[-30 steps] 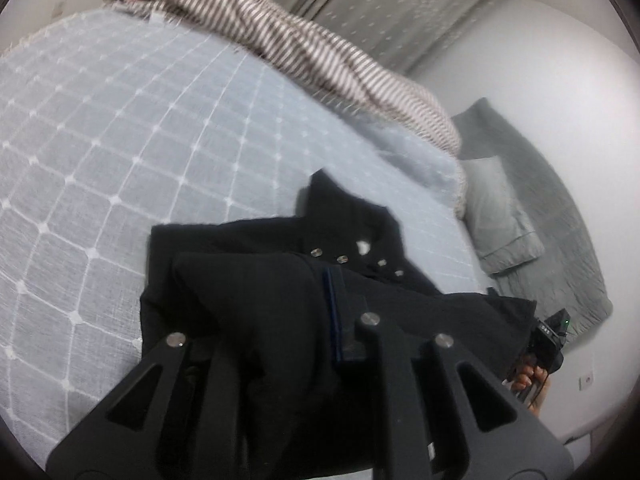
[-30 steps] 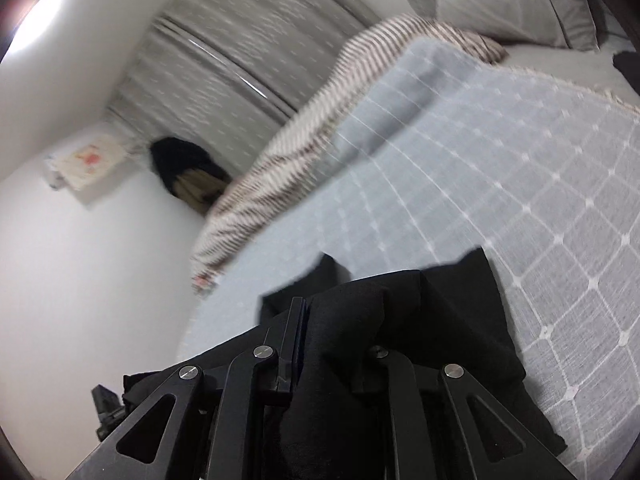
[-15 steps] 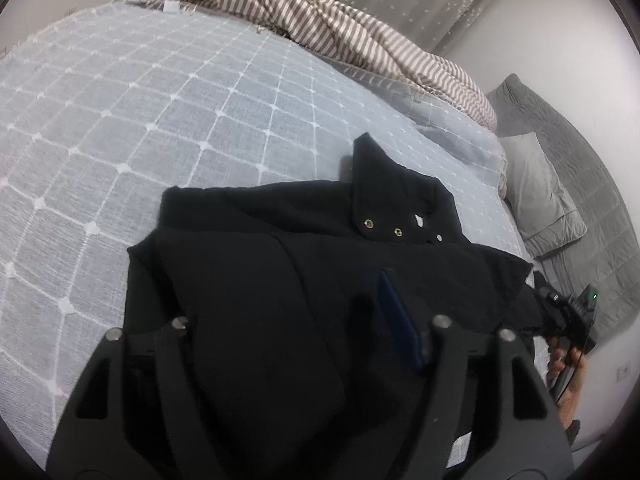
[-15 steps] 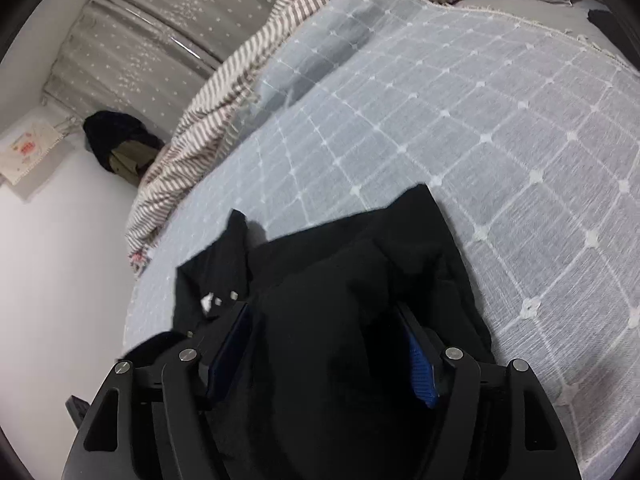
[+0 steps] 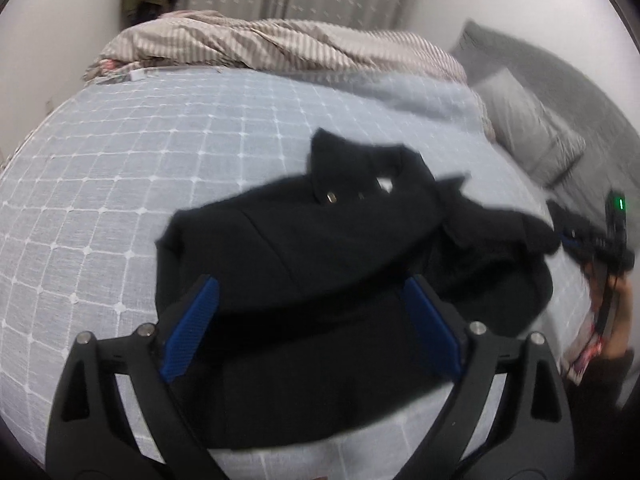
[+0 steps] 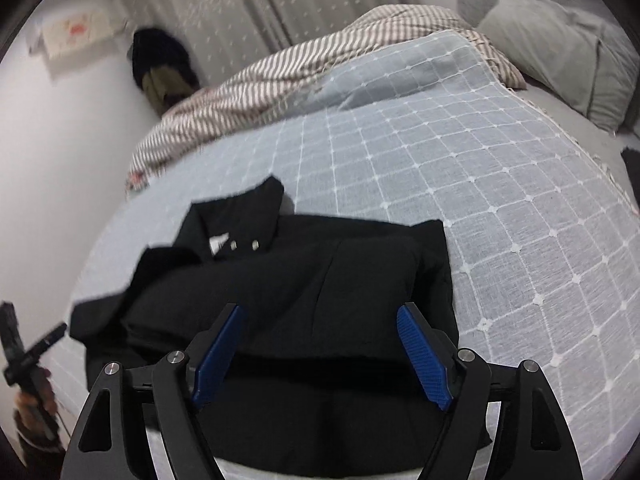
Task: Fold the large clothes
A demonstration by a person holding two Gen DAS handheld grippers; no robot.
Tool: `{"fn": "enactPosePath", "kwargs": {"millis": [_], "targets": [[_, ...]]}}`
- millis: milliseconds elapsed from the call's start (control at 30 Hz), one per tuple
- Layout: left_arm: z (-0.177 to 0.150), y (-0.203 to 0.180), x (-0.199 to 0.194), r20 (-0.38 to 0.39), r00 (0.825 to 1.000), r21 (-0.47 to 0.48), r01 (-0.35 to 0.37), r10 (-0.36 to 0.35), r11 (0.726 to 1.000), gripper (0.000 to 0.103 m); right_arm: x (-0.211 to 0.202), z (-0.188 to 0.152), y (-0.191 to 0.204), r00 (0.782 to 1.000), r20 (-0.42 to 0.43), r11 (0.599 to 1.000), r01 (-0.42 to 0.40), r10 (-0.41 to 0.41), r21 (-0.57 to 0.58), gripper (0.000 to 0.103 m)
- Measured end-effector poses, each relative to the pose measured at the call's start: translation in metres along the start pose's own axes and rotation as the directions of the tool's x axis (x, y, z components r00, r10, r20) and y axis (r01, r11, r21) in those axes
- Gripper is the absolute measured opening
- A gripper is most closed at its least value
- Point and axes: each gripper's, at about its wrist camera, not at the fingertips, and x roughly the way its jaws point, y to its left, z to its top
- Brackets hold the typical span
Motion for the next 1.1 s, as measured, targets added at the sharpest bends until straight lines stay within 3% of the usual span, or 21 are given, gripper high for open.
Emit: {"fn": "enactPosePath", "kwargs": {"millis": [167, 300, 433, 533, 633, 667, 767, 800, 867, 933, 1000, 1100], "targets": [[-0.019, -0.029, 0.024, -0.153, 0.988, 0.137, 0.037, -0.016, 0.99, 0.094, 0.009, -0.019, 0.023, 0.993, -0.089, 0.984, 0.055, -0.071, -0.171, 0.08], [-0.032, -0.046, 0.059, -0.247, 0.968, 0.14, 0.087, -0.05, 0.986, 0.094, 0.023, -0.034, 0.03, 0.974, -0.172, 0.968, 0.103, -0.144, -0.229, 0.081], [-0.031, -0.053, 0.083, -0.257, 0.966, 0.144, 0.062, -0.023, 0.988, 0.094, 0.036, -0.051, 0.037, 0.953, -0.222, 0.937, 0.126, -0.206, -0.325, 0.081], [-0.021, -0.049, 0.097, -0.244, 0.97, 0.139, 0.031, 0.004, 0.99, 0.094, 0.062, -0.055, 0.032, 0.932, -0.306, 0.95, 0.101, -0.195, -0.297, 0.081], [-0.002, -0.038, 0.107, -0.223, 0.974, 0.122, -0.005, 0.032, 0.992, 0.094, 0.093, -0.051, 0.032, 0.897, -0.344, 0.935, 0.172, -0.279, -0.31, 0.081], [0.01, -0.031, 0.109, -0.188, 0.98, 0.111, -0.039, 0.059, 0.993, 0.094, 0.097, -0.047, 0.033, 0.897, -0.341, 0.937, 0.18, -0.282, -0.301, 0.081], [0.04, -0.016, 0.107, -0.093, 0.992, 0.057, -0.085, 0.091, 0.995, 0.094, 0.107, -0.019, 0.03, 0.918, -0.29, 0.955, 0.218, -0.27, -0.199, 0.081], [0.053, -0.011, 0.104, -0.056, 0.995, 0.033, -0.086, 0.088, 0.996, 0.094, 0.11, -0.006, 0.026, 0.937, -0.252, 0.967, 0.213, -0.242, -0.138, 0.081], [0.073, -0.001, 0.095, 0.011, 0.995, -0.024, -0.099, 0.099, 0.995, 0.094, 0.11, 0.013, 0.015, 0.971, -0.155, 0.983, 0.18, -0.182, -0.024, 0.081], [0.083, 0.005, 0.077, 0.074, 0.991, -0.078, -0.105, 0.111, 0.991, 0.094, 0.098, 0.023, 0.005, 0.99, -0.01, 0.987, 0.144, -0.143, 0.073, 0.081], [0.087, 0.008, 0.045, 0.193, 0.98, -0.115, -0.031, 0.052, 0.993, 0.094, 0.074, 0.028, -0.004, 0.986, 0.116, 0.985, 0.102, -0.119, 0.142, 0.081], [0.082, 0.016, 0.026, 0.241, 0.969, -0.125, -0.014, 0.044, 0.992, 0.094, 0.037, 0.029, -0.026, 0.964, 0.25, 0.98, 0.037, -0.086, 0.197, 0.081]]}}
